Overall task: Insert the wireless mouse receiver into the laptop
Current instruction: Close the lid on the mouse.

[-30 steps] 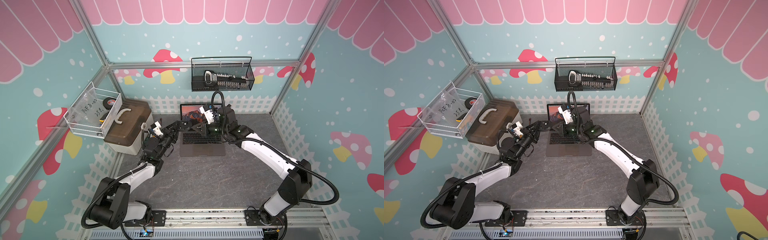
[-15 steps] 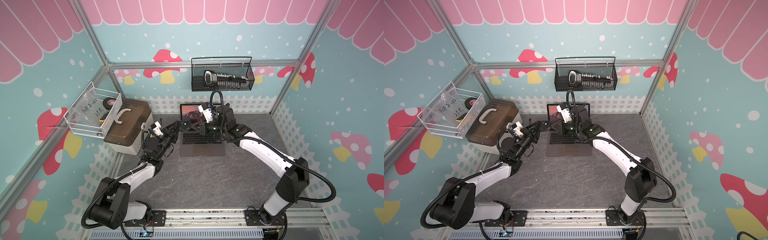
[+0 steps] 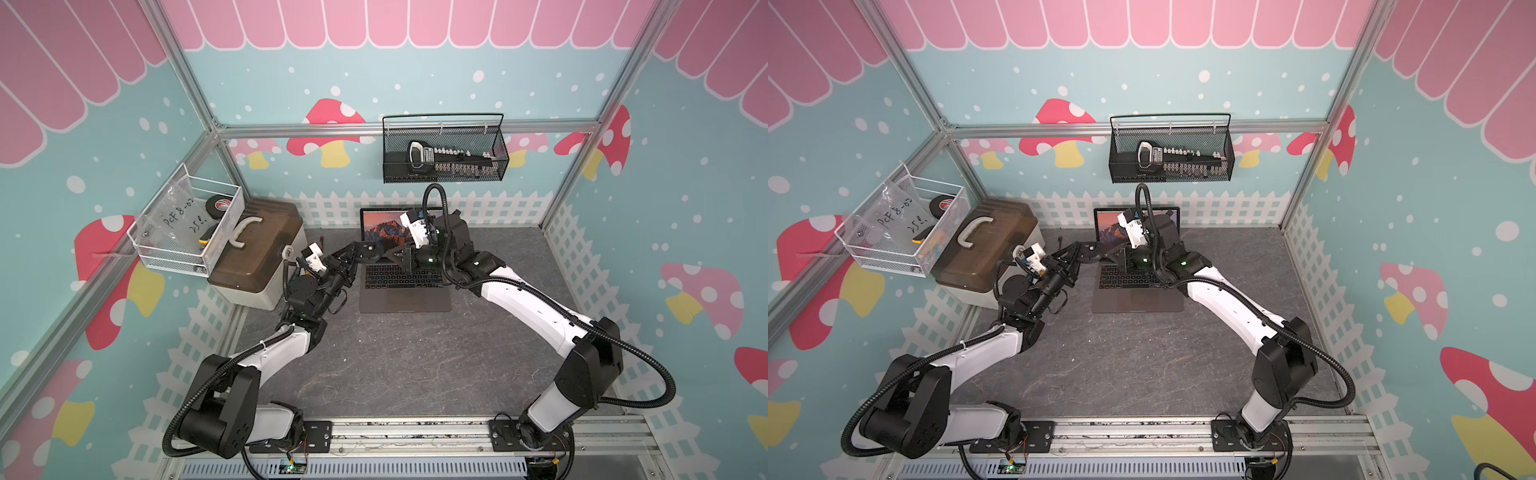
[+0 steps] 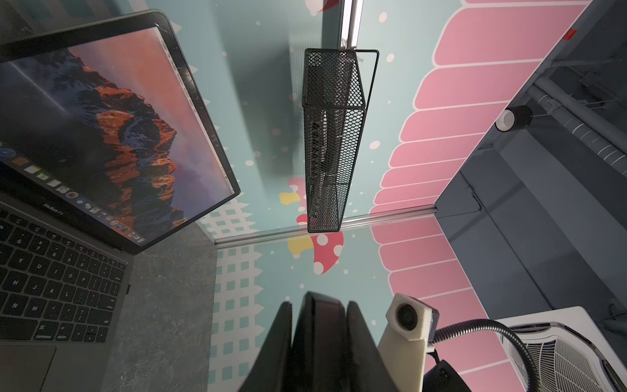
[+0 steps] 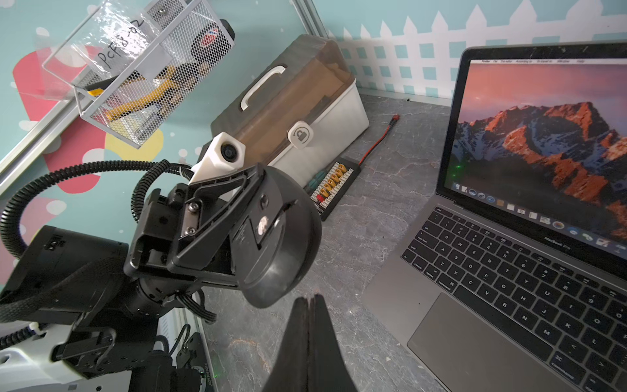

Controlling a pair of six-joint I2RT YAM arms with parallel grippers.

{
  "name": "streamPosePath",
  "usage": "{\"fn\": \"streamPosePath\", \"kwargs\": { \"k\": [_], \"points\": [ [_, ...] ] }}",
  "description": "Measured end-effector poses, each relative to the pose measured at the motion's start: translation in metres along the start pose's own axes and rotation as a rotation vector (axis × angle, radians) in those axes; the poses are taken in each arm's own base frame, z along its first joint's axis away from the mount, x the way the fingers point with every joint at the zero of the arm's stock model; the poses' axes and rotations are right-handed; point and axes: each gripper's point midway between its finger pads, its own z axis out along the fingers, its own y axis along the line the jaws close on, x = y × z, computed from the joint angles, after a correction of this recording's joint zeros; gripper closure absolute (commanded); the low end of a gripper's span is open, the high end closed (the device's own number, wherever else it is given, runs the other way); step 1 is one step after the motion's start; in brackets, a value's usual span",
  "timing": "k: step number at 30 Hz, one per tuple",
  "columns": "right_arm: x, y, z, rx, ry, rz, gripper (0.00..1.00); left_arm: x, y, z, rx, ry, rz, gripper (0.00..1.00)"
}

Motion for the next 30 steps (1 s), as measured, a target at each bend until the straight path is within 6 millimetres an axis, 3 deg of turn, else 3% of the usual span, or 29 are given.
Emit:
{"fn": "streamPosePath", "kwargs": {
  "k": [10, 25, 26, 30],
  "points": [
    [0.0, 0.01, 0.004, -0.03, 0.008, -0.009, 1.0, 0.0, 0.0, 0.0, 0.0, 0.0, 0.0, 1.0],
    [-0.004, 0.006, 0.005, 0.0, -0.009, -0.01, 1.0, -0.001, 0.004, 0.001, -0.009, -0.003, -0.001, 1.0],
    [-0.005, 0.004, 0.005, 0.01, -0.014, -0.01, 0.93, -0.001, 0.004, 0.001, -0.009, -0.003, -0.001, 1.0],
    [0.0, 0.002, 0.0, 0.021, -0.024, 0.011, 0.45, -0.001, 0.004, 0.001, -0.009, -0.003, -0.001, 1.0]
  ]
}}
